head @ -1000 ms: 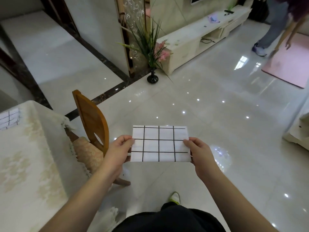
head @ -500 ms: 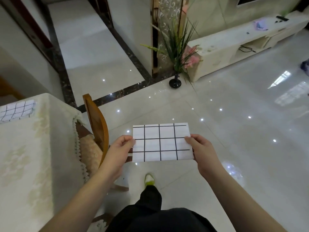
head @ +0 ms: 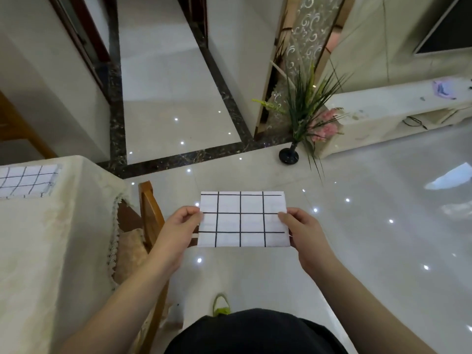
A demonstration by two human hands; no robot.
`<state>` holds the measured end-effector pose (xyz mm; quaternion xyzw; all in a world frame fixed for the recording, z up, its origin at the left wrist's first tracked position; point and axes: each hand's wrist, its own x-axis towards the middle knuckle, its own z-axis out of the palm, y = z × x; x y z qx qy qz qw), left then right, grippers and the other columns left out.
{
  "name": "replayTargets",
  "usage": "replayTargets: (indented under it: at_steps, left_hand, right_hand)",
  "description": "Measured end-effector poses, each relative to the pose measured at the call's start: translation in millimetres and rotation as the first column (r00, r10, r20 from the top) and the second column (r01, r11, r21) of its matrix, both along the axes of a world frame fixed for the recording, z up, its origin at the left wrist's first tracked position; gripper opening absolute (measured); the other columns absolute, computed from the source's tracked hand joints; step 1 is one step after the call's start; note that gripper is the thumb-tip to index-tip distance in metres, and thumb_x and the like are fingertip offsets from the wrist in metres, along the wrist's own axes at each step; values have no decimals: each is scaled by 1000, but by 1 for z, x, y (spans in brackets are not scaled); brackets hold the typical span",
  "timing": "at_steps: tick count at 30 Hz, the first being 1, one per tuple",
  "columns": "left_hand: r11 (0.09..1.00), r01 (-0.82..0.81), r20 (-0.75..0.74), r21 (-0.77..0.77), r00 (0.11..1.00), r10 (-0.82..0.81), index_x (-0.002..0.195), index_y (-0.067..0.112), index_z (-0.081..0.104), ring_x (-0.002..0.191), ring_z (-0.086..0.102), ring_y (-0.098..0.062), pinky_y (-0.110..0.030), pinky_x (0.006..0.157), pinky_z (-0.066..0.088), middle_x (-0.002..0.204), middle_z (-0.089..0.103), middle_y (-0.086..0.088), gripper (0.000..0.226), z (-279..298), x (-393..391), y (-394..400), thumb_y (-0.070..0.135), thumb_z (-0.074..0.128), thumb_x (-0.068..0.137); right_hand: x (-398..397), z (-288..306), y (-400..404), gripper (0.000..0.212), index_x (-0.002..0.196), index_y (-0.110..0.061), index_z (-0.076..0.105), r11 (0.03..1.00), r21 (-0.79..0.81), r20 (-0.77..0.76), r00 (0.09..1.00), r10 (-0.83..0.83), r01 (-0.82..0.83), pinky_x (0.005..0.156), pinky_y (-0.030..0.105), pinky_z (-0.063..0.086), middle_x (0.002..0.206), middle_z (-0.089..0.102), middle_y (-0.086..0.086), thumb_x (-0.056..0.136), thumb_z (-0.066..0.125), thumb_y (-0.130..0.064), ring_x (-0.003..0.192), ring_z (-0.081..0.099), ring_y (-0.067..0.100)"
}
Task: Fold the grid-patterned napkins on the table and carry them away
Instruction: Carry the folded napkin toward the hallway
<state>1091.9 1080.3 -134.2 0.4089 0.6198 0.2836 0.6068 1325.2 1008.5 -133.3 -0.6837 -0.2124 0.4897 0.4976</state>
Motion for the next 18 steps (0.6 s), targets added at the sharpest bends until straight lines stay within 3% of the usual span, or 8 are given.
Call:
replayTargets:
  at_steps: [4,8,13,18]
  left_hand:
    - [1000,-30,0,5,1000,30,101,18,66,89,66,-30,-40,73,57,101,69,-15,13,2,8,30,24,56,97]
    - [997,-70,10,-24,997,71,103,14,66,94,67,-33,-42,75,56,105,69,-17,15,-7,21,68,24,56,97]
    - [988,-154,7,-8,988,154,108,7,64,88,67,-26,-29,67,56,104,70,-16,17,-12,45,127,17,55,98]
    - [974,-223,-57,31,973,224,102,18,67,100,66,-30,-51,92,54,104,70,-9,11,-7,61,186,22,58,96]
  right_hand:
    - [14,-5,42,10,91,-12,70,999,-26,27,999,29,-29,76,39,54,90,72,9,90,61,-16,80,66,20]
    - [31,-13,94,8,89,-15,71,997,-45,36,997,71,-69,77,41,54,91,73,7,90,63,-17,82,65,22]
    - [56,-20,175,10,93,-11,70,986,-44,17,987,159,-158,81,45,54,95,72,13,91,62,-17,82,65,22]
    - [81,-18,251,9,88,-13,71,969,-14,-6,969,247,-247,75,44,54,90,74,12,91,63,-16,77,67,22]
